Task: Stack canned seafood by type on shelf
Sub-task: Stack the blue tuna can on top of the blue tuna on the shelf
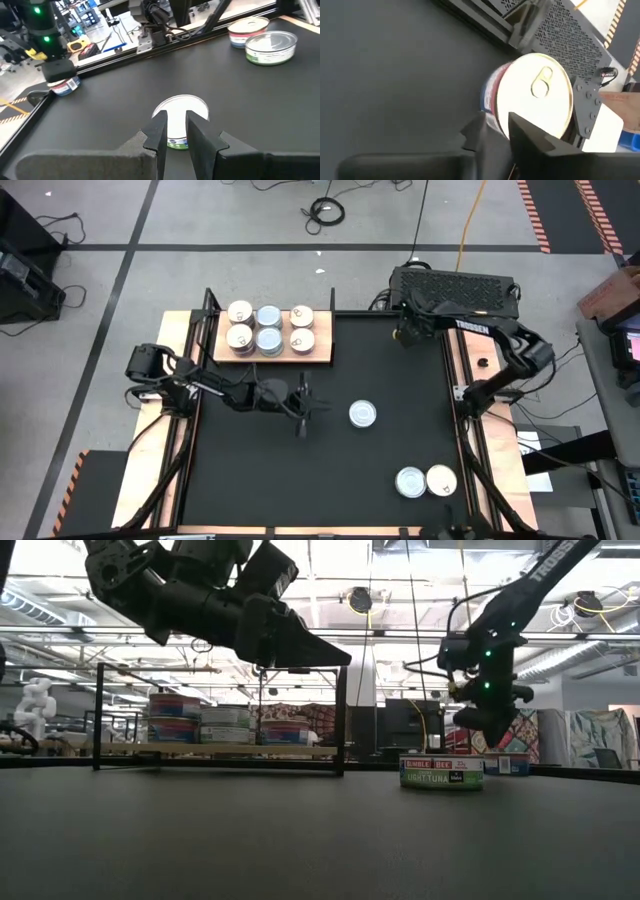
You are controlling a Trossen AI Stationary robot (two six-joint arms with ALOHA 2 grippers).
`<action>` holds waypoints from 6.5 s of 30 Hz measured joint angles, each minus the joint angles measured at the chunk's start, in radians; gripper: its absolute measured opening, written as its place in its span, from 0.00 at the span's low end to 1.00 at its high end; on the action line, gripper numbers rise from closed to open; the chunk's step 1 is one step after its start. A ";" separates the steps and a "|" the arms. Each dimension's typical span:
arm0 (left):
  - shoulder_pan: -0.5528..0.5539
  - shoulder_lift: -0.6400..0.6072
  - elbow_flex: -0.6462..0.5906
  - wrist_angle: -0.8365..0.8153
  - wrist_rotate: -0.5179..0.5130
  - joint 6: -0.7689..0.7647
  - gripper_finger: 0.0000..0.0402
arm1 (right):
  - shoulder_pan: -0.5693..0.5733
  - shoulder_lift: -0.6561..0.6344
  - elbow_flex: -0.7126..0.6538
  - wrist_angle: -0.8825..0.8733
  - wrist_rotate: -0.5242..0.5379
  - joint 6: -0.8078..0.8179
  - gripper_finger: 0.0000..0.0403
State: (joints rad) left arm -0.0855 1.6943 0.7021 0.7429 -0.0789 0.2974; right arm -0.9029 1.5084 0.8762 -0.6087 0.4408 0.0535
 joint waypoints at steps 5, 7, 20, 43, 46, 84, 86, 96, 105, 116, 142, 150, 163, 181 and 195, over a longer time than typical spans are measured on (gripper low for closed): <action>0.023 0.000 0.000 0.000 0.050 -0.001 0.18 | -0.001 0.042 0.012 0.025 0.018 -0.026 0.34; 0.033 0.000 0.000 0.000 0.064 -0.001 0.18 | -0.003 0.048 0.012 0.032 0.044 -0.036 0.38; 0.053 0.000 0.000 -0.018 0.080 -0.002 0.18 | 0.014 0.175 0.013 0.060 0.184 -0.040 0.38; 0.053 0.000 0.000 -0.044 0.080 -0.002 0.18 | 0.155 0.092 0.011 -0.030 0.020 0.012 0.00; 0.053 0.000 0.000 -0.045 0.080 -0.002 0.18 | 0.194 0.057 0.010 -0.060 0.030 0.033 0.00; 0.053 0.000 0.000 -0.044 0.080 -0.002 0.18 | -0.067 -0.085 0.122 -0.127 -0.211 -0.272 0.76; 0.053 0.000 0.000 -0.044 0.080 -0.003 0.18 | -0.083 -0.055 0.132 -0.133 -0.211 -0.295 0.78; 0.058 0.000 0.000 -0.045 0.082 -0.004 0.18 | -0.137 0.066 0.192 -0.222 -0.333 -0.392 0.79; 0.060 0.000 0.000 -0.045 0.082 -0.004 0.18 | -0.133 0.098 0.229 -0.294 -0.331 -0.405 0.79; 0.072 0.000 0.000 -0.046 0.102 -0.004 0.18 | -0.043 0.102 0.225 -0.331 -0.712 -0.323 0.79; 0.072 0.000 0.000 -0.050 0.128 -0.002 0.18 | 0.342 -0.008 0.375 -0.383 -1.010 -0.331 0.79; 0.072 0.000 0.000 -0.055 0.131 -0.003 0.18 | 0.377 -0.003 0.376 -0.386 -0.656 -0.501 0.79; 0.072 0.000 0.000 -0.102 0.132 -0.003 0.18 | 0.358 0.113 0.376 -0.353 -0.565 -0.589 0.79; 0.072 0.000 0.000 -0.159 0.174 -0.002 0.18 | 0.342 0.290 0.376 -0.383 -0.494 -0.539 0.80; 0.072 0.000 0.000 -0.101 0.314 -0.019 0.18 | 0.353 0.279 0.376 -0.445 -0.831 -0.434 0.43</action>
State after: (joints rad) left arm -0.0132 1.6939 0.7025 0.6418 0.2351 0.2787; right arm -0.5503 1.7869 1.2518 -1.0536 -0.3899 -0.3803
